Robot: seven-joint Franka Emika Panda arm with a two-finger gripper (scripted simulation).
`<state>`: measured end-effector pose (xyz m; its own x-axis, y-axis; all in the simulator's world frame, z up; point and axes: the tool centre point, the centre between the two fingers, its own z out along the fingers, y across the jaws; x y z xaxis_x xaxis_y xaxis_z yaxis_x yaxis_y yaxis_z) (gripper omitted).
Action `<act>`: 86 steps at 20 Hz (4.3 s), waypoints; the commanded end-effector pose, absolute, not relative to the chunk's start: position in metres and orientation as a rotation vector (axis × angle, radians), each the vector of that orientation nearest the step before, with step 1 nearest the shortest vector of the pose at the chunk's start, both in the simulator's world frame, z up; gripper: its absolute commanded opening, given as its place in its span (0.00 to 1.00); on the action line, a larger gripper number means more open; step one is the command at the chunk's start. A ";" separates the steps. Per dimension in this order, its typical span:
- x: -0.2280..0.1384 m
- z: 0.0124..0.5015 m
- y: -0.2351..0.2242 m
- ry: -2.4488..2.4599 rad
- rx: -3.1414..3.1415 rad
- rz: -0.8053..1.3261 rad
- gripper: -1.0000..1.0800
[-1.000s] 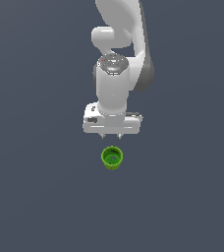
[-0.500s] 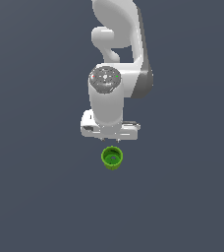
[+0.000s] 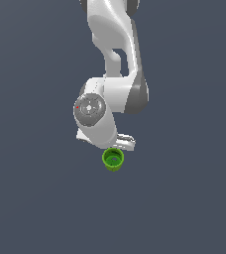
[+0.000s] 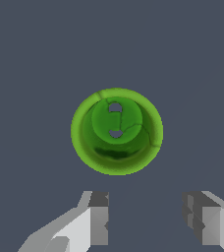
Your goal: Pick up the object and move it to a goal position.
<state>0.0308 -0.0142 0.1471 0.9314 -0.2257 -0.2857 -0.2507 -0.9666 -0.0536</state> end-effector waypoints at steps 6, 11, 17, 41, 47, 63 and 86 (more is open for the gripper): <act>0.031 0.127 -0.019 0.537 -2.880 0.644 0.62; 0.030 0.113 -0.023 0.646 -2.784 0.784 0.62; 0.026 0.097 -0.025 0.770 -2.658 0.943 0.62; 0.017 0.073 -0.027 0.943 -2.448 1.153 0.00; 0.017 0.074 -0.028 0.945 -2.448 1.151 0.00; 0.001 0.114 -0.035 0.945 -2.448 1.151 0.00; -0.079 0.329 -0.071 0.946 -2.447 1.152 0.00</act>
<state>-0.0731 -0.0686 0.3125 0.4682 -0.4433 -0.7644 -0.6629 -0.7482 0.0278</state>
